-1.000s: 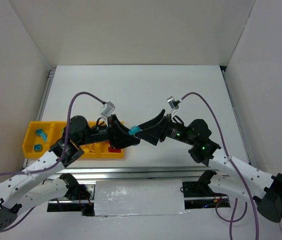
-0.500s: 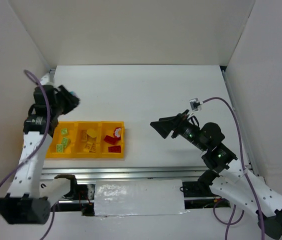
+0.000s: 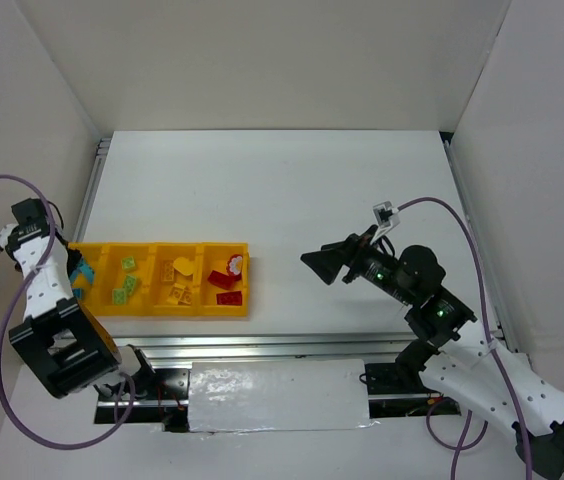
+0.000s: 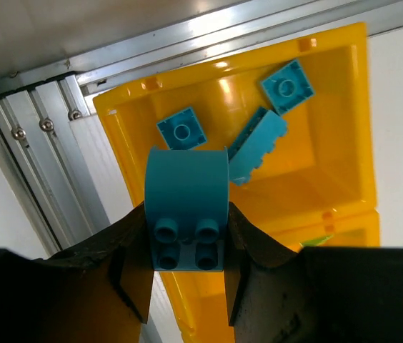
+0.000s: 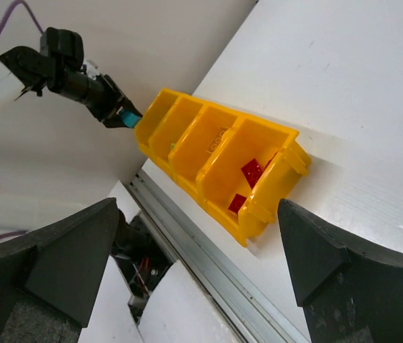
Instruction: Sort the legos into containers by color
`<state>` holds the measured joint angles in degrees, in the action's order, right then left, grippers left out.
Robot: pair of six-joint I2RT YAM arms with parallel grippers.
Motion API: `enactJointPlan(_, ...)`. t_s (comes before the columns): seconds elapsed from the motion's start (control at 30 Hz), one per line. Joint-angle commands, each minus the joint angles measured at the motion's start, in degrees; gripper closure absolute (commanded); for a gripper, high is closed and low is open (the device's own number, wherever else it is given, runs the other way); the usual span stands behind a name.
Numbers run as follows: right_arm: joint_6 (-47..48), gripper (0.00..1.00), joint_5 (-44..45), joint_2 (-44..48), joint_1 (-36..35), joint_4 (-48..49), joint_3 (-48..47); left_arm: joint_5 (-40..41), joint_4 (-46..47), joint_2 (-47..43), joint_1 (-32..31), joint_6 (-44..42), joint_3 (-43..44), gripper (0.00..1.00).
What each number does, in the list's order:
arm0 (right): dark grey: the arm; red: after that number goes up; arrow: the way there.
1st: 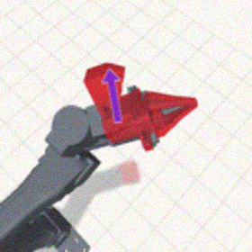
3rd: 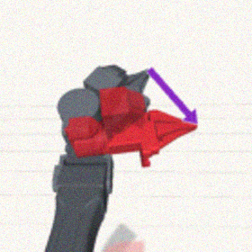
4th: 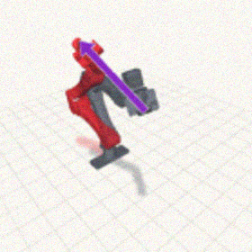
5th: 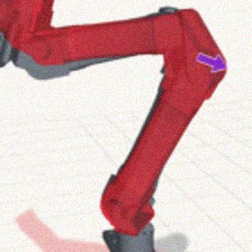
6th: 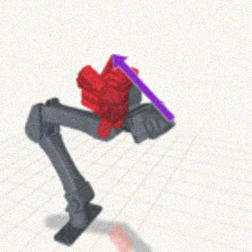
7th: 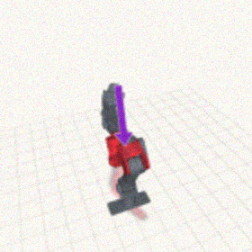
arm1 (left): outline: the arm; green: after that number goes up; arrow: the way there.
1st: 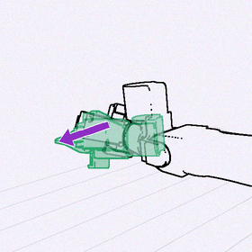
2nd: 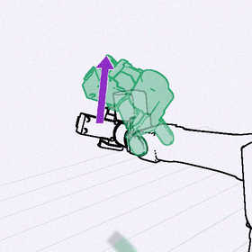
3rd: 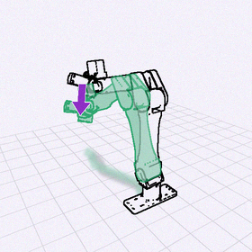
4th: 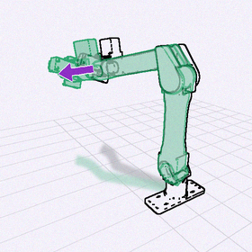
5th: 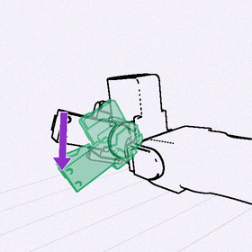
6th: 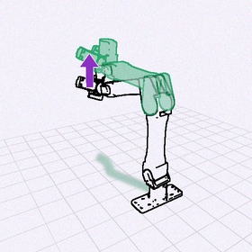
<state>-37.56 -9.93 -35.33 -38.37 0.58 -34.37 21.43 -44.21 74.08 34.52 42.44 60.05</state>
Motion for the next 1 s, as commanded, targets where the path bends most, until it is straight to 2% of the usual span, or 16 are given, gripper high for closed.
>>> enactJointPlan(0.0,0.74,0.0,-1.49,0.18,0.31,1.0,0.53,-0.86,0.78,2.11,0.98,0.19,1.3,1.0)
enactJointPlan(0.07,0.38,0.0,-2.02,-0.17,0.14,1.35,0.53,-2.0,1.58,1.85,1.68,-0.07,1.03,1.0)
enactJointPlan(0.17,0.38,0.0,-3.16,-0.97,0.23,1.0,0.09,-4.89,2.89,1.33,2.48,-1.21,0.33,0.86)
enactJointPlan(0.2,0.47,0.0,-3.34,-1.05,0.14,1.0,0.09,-5.69,3.85,1.24,2.48,-1.56,0.15,0.72)
enactJointPlan(0.27,0.38,0.0,-3.6,-1.14,0.14,1.18,0.09,-6.66,3.95,1.5,2.48,-1.74,0.06,0.51)
enactJointPlan(0.3,0.38,0.0,-3.78,-1.14,0.22,1.27,0.09,-7.19,4.04,1.76,2.48,-1.74,0.24,0.34)
enactJointPlan(0.33,0.47,0.0,-3.95,-1.23,0.14,1.18,0.01,-7.37,3.95,1.85,2.57,-1.74,0.33,0.26)
enactJointPlan(0.4,0.73,0.0,-4.57,-1.23,0.22,0.83,-0.08,-8.33,4.12,1.94,2.65,-1.74,0.5,0.01)
enactJointPlan(0.57,1.79,0.0,-4.48,-0.62,0.31,-1.79,-0.87,-12.19,5.71,-0.16,2.48,-4.11,0.33,0.0)
enactJointPlan(0.67,2.75,0.0,-3.25,-0.26,0.23,-5.49,-3.85,-13.44,6.5,-4.36,-1.54,-7.27,1.55,0.01)
enactJointPlan(0.7,3.1,0.0,-1.42,-0.44,0.14,-10.2,-6.91,-10.13,6.07,-5.69,-8.0,-8.41,2.26,0.0)
enactJointPlan(0.73,3.37,0.0,-0.1,-0.53,0.14,-13.03,-8.68,-9.22,5.89,-6.92,-11.72,-9.38,2.96,0.01)
enactJointPlan(0.77,4.07,0.0,1.22,-0.96,-0.04,-18.72,-10.35,-8.17,5.54,-9.28,-19.07,-10.26,4.36,0.01)
enactJointPlan(0.87,5.39,0.0,10.35,-1.84,-0.48,-28.14,-18.43,-6.14,1.25,-13.68,-28.34,-12.37,7.53,0.01)
enactJointPlan(0.9,5.65,0.0,13.94,-2.11,-1.26,-35.05,-20.8,-6.14,0.53,-15.36,-33.16,-13.25,7.8,0.0)
enactJointPlan(0.97,5.66,0.0,23.53,-2.37,-2.32,-41.16,-27.05,-6.32,-0.87,-20.7,-39.49,-14.04,7.8,0.01)
